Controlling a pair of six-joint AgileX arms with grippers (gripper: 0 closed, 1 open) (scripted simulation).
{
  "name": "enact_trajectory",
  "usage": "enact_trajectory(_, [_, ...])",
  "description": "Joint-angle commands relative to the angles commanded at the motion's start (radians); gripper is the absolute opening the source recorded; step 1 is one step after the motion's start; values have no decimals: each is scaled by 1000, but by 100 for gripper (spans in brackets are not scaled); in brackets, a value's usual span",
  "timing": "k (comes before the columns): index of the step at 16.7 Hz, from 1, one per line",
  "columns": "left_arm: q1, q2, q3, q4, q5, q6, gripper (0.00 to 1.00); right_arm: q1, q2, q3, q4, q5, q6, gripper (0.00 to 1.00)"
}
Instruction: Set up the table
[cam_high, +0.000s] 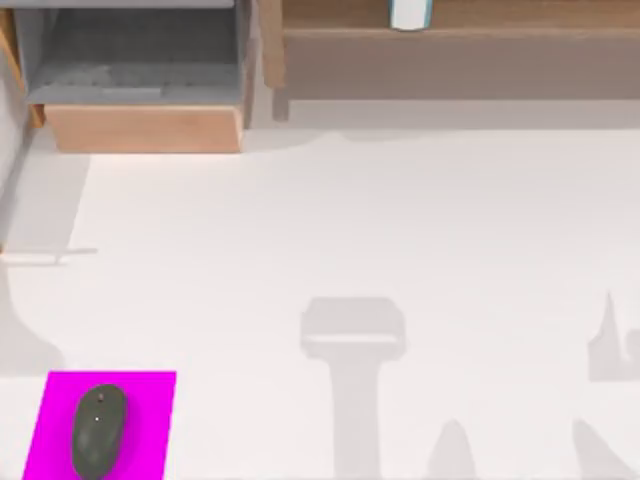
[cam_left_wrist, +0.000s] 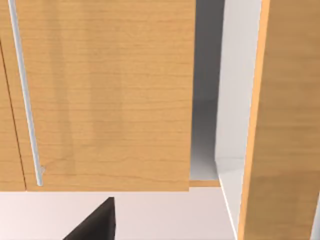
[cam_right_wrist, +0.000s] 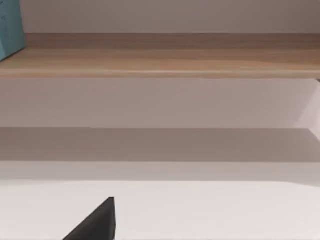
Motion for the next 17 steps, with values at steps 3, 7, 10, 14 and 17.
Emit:
enact_trajectory(3, [0, 0, 0, 0, 0, 0, 85, 0, 0, 0, 0, 0, 0, 100])
enact_trajectory(7, [0, 0, 0, 0, 0, 0, 55, 0, 0, 0, 0, 0, 0, 100])
enact_trajectory(10, [0, 0, 0, 0, 0, 0, 32, 0, 0, 0, 0, 0, 0, 100])
enact_trajectory(14, [0, 0, 0, 0, 0, 0, 2, 0, 0, 0, 0, 0, 0, 100])
enact_trajectory(17, [0, 0, 0, 0, 0, 0, 0, 0, 0, 0, 0, 0, 0, 100])
